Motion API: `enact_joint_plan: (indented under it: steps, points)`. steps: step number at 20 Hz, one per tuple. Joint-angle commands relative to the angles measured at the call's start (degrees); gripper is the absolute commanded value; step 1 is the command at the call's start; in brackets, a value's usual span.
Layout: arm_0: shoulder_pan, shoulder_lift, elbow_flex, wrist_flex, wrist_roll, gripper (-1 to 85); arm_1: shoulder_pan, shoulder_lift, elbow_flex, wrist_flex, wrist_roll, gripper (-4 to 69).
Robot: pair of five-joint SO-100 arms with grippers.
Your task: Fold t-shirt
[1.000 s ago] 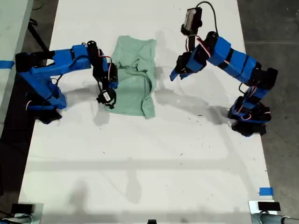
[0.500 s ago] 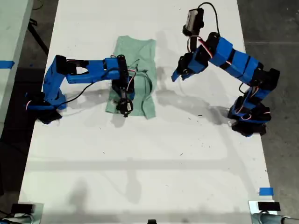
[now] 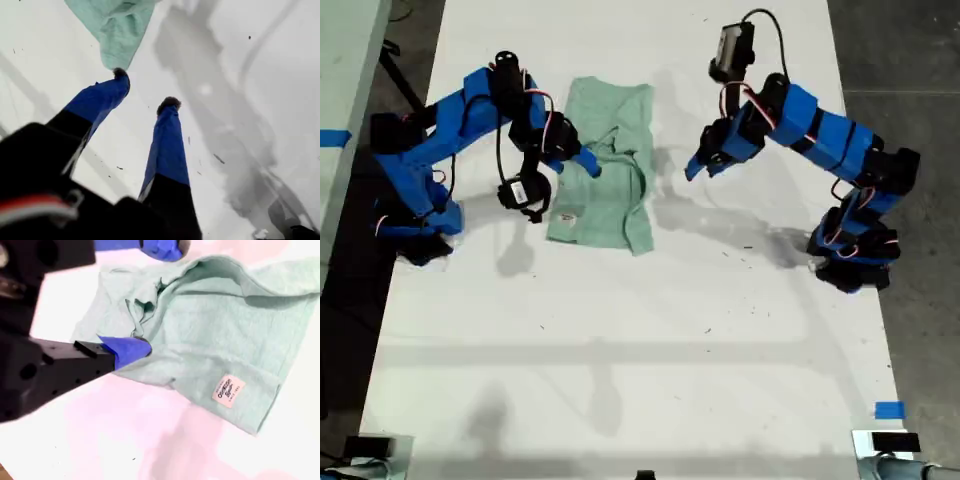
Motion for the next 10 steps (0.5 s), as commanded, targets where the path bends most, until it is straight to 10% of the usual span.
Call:
enact_joint_plan:
  steps: [1, 10]
  points:
    - [4.9, 11.0, 12.5, -1.1, -1.9, 31.2, -4.7, 3.7, 0.4, -0.3, 2.7, 21.2]
    - [10.4, 19.5, 31.0, -10.4, -7.3, 30.0, -12.6, -5.7, -3.8, -4.6, 10.8, 25.2]
